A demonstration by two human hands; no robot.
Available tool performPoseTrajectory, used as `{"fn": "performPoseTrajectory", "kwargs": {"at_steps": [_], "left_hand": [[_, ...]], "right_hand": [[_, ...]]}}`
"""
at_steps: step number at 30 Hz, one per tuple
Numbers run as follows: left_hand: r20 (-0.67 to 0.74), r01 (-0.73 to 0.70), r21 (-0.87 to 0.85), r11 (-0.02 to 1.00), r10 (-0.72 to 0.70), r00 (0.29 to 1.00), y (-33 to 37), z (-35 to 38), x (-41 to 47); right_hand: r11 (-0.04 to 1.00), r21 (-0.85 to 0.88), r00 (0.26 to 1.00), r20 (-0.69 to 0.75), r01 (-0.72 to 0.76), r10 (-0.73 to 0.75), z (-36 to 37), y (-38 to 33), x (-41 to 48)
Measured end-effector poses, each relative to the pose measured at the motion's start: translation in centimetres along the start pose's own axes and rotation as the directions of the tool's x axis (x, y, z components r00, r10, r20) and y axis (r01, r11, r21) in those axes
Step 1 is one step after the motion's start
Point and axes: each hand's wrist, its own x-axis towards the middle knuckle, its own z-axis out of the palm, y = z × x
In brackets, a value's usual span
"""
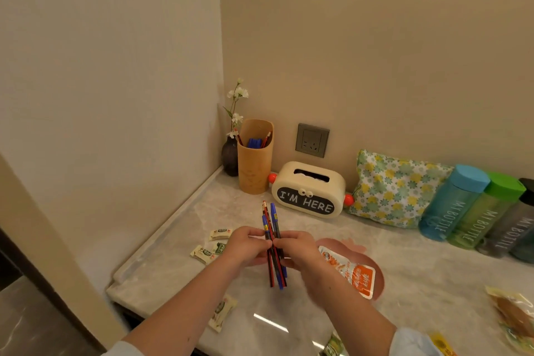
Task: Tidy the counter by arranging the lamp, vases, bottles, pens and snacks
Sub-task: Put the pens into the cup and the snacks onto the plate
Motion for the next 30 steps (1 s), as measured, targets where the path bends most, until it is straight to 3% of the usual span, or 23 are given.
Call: {"fn": "performPoseTrajectory", "kwargs": {"at_steps": [7, 14, 18, 23, 30], "left_hand": [[0.051, -0.268, 0.159, 0.950, 0.263, 0.963, 7.7, -3.5, 3.5], [0.054, -0.504, 0.259, 0.824, 0.508, 0.860, 15.2, -6.8, 7.7], [0.021, -0.603, 0.392, 0.695, 0.648, 0.761, 19.4, -7.9, 10.1], [0.006, -0.650, 0.497, 0.575, 0.747, 0.665, 21.2, -8.5, 13.1], [0.061, -0.612, 0.588, 0.530, 0.725, 0.686, 18.8, -8.9, 16.9]], "right_hand": [[0.976, -0.034, 0.975, -0.032, 0.217, -0.218, 0.9, -8.4, 2.6], [0.894, -0.056, 0.890, -0.085, 0.445, -0.448, 2.2, -16.3, 6.2], [0.826, -0.071, 0.817, -0.118, 0.560, -0.564, 2.9, -20.2, 8.5], [0.807, -0.033, 0.793, -0.169, 0.589, -0.586, 4.0, -22.1, 12.2], [0.861, -0.024, 0.846, -0.175, 0.508, -0.504, 5.3, -19.6, 15.6]]}}
